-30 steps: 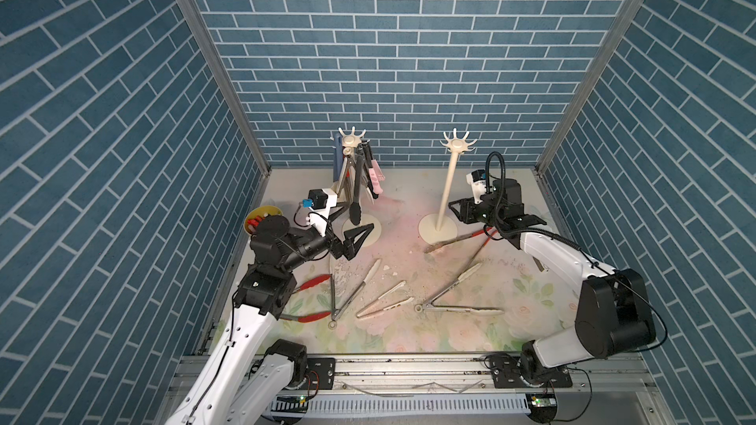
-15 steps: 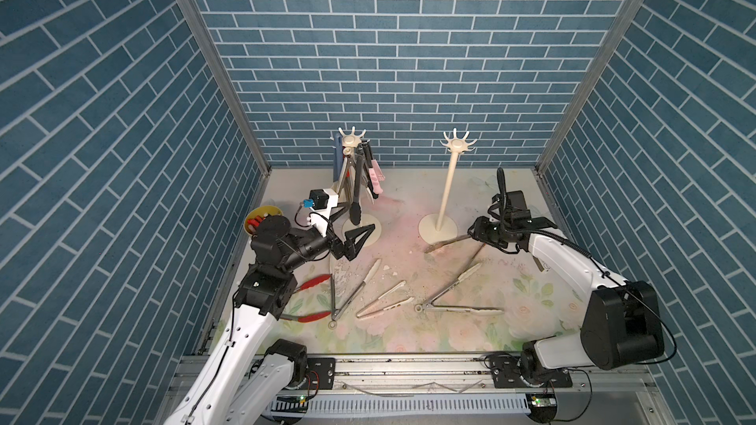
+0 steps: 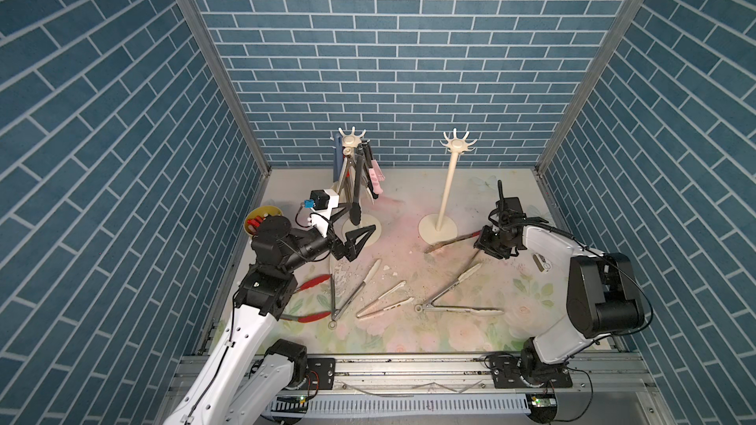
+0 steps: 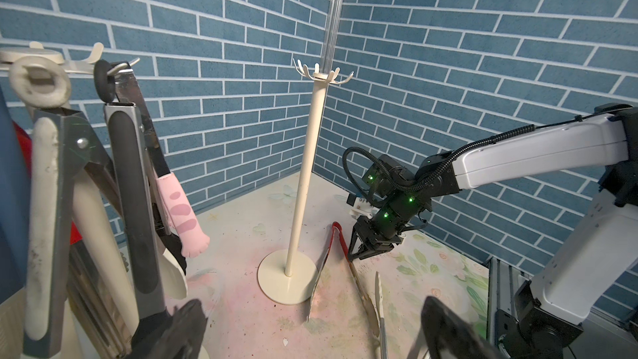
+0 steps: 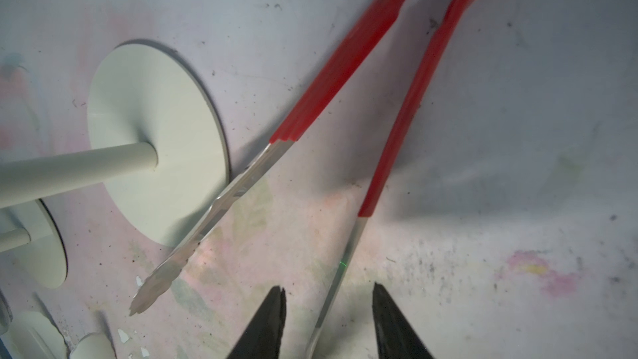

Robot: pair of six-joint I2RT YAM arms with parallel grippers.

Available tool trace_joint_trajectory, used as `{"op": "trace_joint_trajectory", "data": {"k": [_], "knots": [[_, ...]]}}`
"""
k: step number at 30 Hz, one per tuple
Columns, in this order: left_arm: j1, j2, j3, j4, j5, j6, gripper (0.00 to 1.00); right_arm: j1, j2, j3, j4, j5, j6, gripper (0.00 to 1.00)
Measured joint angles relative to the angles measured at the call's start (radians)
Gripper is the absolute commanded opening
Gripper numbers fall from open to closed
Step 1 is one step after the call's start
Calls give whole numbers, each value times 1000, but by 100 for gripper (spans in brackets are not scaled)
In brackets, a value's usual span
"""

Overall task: Hang food tongs on kitchen utensil racks
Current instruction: Pick up the food tongs from the center of the board.

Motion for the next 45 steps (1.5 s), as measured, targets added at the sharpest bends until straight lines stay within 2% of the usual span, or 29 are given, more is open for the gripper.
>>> {"op": "trace_joint_trajectory", "data": {"k": [10,23,45], "knots": [[0,0,0,0,0,1,99,-31,106,0,72,2,10,30],[0,0,0,0,-1,6,99,-36,156,48,100,28,25,12],[0,0,0,-1,0,7,99,-58,158,113,46,121,28,1]]}}
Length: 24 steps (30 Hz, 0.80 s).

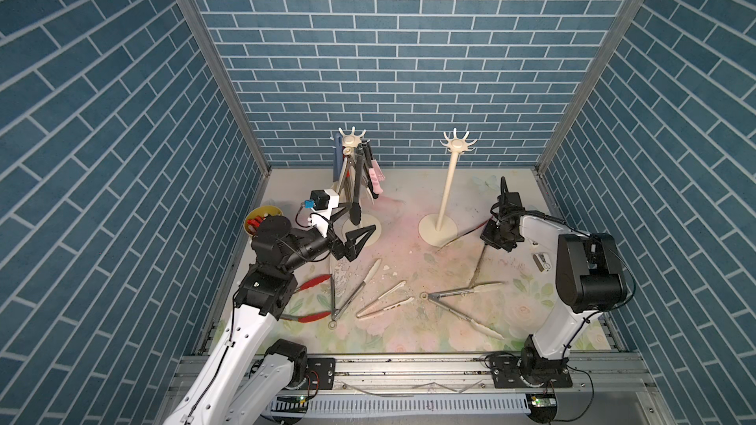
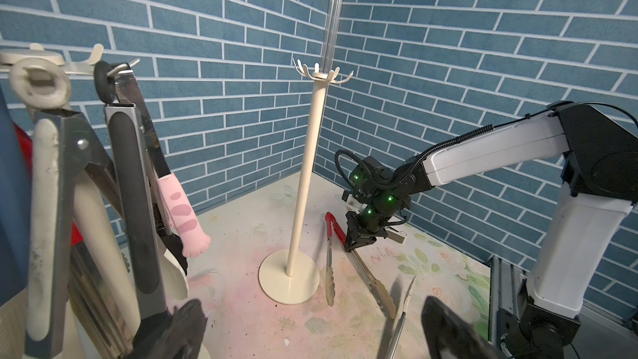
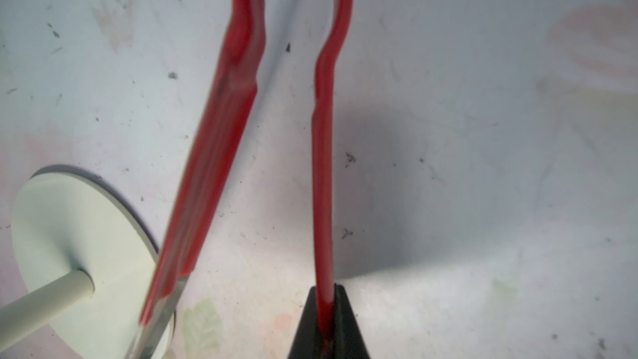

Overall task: Hang food tongs on kitchen utensil racks
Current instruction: Pick up the food tongs from the center of the board.

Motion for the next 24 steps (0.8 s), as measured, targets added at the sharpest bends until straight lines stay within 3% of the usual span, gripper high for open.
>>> {"op": "trace_joint_trajectory", "data": {"k": [9,24], "knots": [[0,0,0,-3,-13,0,99,-37,-44,47,-32,43,-13,0],[0,-18,0,-14,-45,10,99,-64,-245,52,-50,168,-115,0]]}}
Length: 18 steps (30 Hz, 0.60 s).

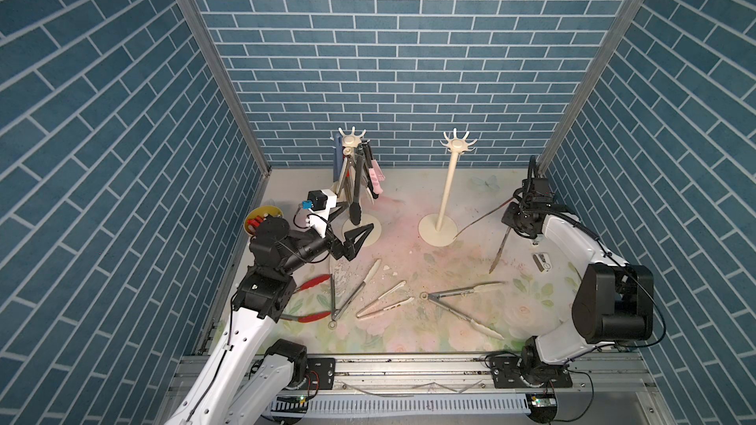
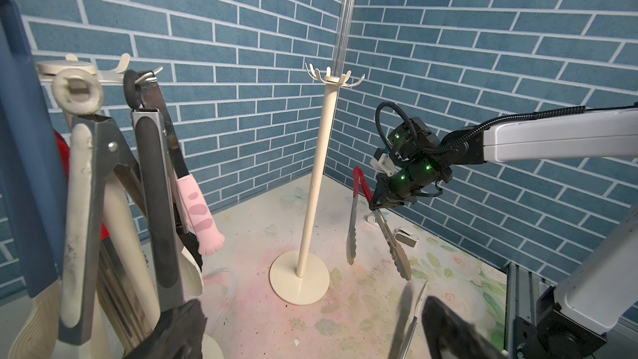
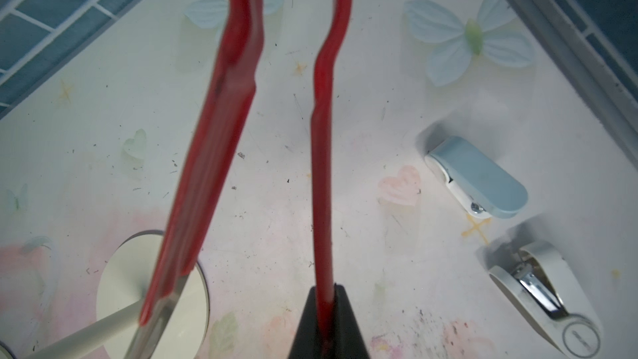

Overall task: Hang food tongs on kitchen utensil racks
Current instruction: Pick up the food tongs from the center of the board.

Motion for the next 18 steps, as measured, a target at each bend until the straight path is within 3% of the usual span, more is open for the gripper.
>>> {"op": "trace_joint_trajectory", "data": {"k": [18], "knots": [[0,-3,0,0,-3,1,99,-1,-136,0,7,97,-100,0]]}}
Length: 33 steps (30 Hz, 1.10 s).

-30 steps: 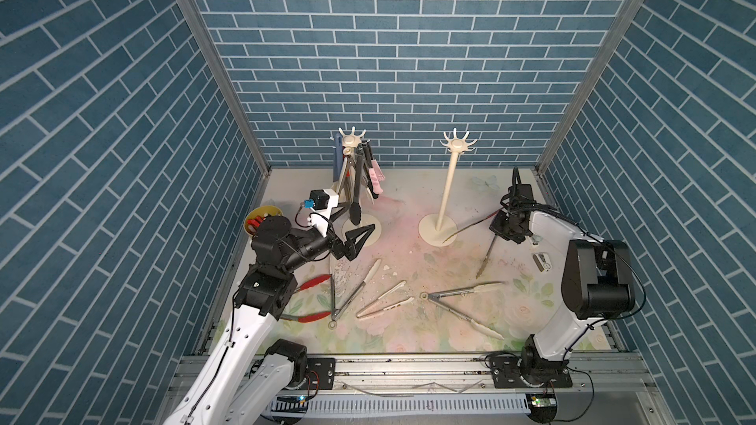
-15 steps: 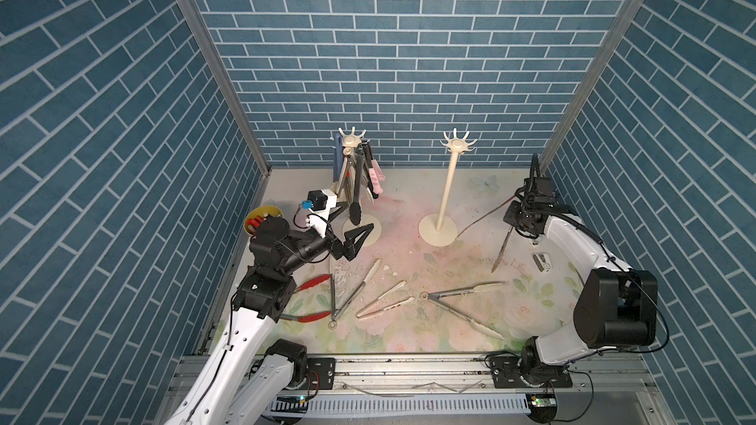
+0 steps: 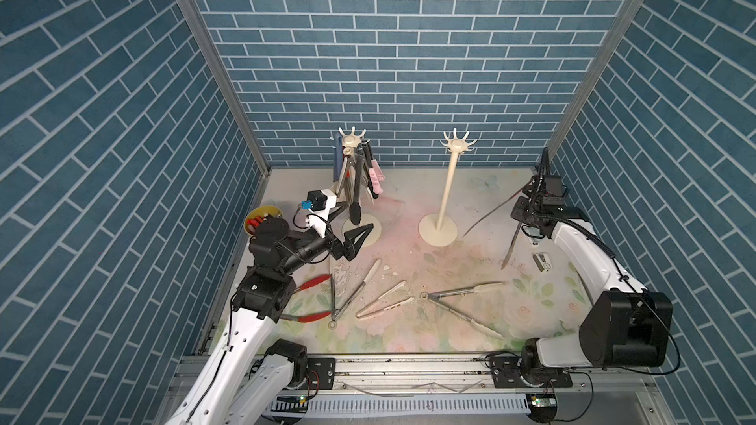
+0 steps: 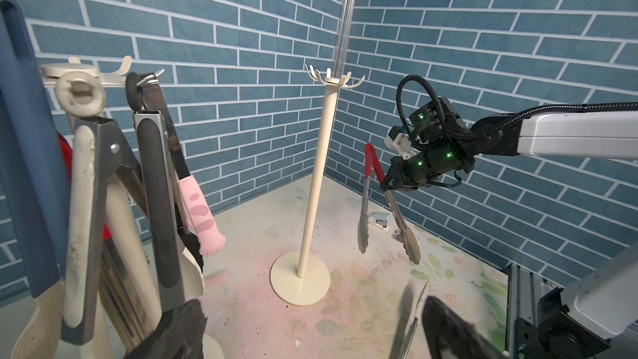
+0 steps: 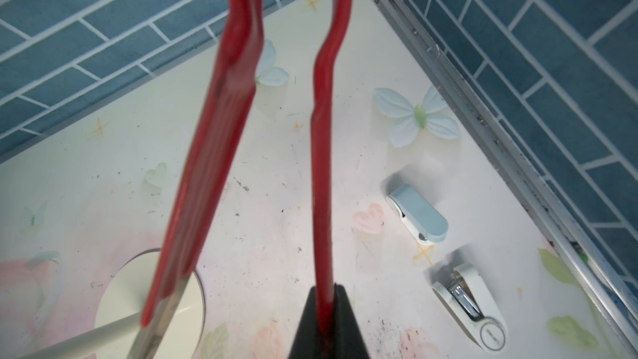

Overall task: Hang food tongs on kitchen utensil racks
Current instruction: Pick up the food tongs from the center of the board.

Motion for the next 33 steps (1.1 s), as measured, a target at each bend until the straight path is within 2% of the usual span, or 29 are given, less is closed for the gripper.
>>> {"op": "trace_joint_trajectory", "data": {"k": [23,33], "knots": [[0,0,0,0,0,0,99,0,-185,-87,143,25,-161,0],[0,0,0,0,-1,0,99,0,-280,-145,251,-96,-246,0]]}}
